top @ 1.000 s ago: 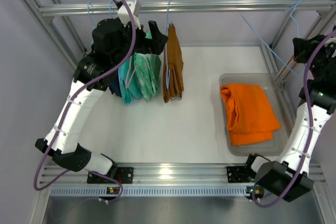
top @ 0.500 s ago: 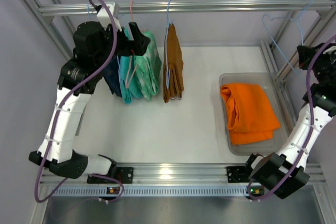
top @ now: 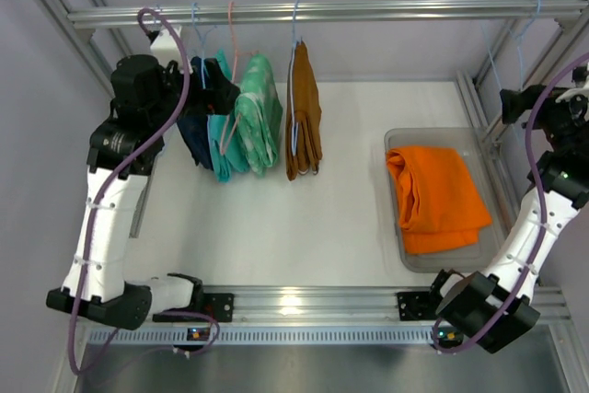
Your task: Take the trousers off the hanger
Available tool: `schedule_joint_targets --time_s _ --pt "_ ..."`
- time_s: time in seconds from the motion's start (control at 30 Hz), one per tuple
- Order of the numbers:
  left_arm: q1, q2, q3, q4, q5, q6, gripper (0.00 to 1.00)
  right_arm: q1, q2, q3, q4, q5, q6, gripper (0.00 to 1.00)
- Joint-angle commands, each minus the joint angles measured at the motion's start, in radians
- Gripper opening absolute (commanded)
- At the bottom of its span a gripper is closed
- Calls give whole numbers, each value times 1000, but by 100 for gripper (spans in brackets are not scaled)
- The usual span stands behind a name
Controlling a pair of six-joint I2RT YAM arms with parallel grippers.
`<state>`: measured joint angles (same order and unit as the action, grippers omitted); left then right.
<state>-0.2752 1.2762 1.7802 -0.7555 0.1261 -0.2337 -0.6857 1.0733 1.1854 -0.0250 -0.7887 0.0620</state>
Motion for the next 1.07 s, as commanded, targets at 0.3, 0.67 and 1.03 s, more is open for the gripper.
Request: schedule_joint_targets --time_s 0.3,0.67,1.03 --pt "146 -311 -200 4 -165 192 99 -14 -271 -52 -206 -144 -27 100" --pt "148 -534 -373 -24 -374 252 99 -12 -668 -208 -458 -284 -88 99" --pt "215 -594 -423 -22 -439 255 99 -14 -656 -234 -455 -261 -30 100"
